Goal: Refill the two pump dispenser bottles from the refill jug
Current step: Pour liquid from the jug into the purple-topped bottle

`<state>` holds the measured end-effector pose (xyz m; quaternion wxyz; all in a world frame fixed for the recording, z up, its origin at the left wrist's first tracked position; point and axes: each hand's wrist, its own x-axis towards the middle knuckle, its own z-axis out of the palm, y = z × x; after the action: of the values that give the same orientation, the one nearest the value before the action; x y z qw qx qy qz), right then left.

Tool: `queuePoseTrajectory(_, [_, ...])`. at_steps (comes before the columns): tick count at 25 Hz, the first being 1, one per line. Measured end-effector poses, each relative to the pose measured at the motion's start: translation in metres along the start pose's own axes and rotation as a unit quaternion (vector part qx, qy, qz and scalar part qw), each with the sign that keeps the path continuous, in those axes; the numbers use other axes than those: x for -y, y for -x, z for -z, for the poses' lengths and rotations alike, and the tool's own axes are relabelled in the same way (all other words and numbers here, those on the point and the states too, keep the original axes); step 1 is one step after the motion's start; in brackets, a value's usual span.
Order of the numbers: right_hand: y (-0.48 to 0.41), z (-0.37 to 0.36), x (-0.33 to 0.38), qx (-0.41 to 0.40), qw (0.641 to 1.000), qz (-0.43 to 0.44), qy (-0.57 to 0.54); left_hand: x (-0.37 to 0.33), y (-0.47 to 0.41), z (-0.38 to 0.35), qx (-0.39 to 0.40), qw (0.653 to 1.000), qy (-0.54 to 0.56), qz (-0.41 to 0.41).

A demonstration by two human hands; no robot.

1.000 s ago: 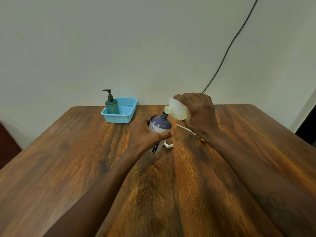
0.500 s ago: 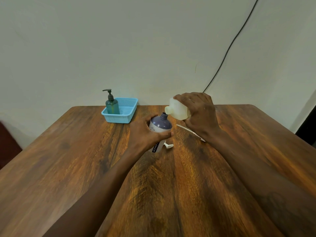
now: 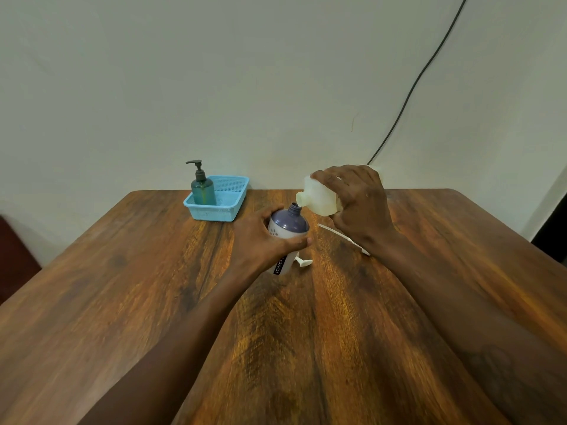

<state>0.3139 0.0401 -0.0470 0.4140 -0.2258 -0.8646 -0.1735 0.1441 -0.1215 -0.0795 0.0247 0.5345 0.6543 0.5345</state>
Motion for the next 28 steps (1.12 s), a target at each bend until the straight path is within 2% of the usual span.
queuePoseTrajectory(28, [-0.0066,0.0070,0.0046,0.004,1.000,0.021,-0.013,0.0015,0.0002,0.0005,-0.005,1.000,-0.006,-0.004])
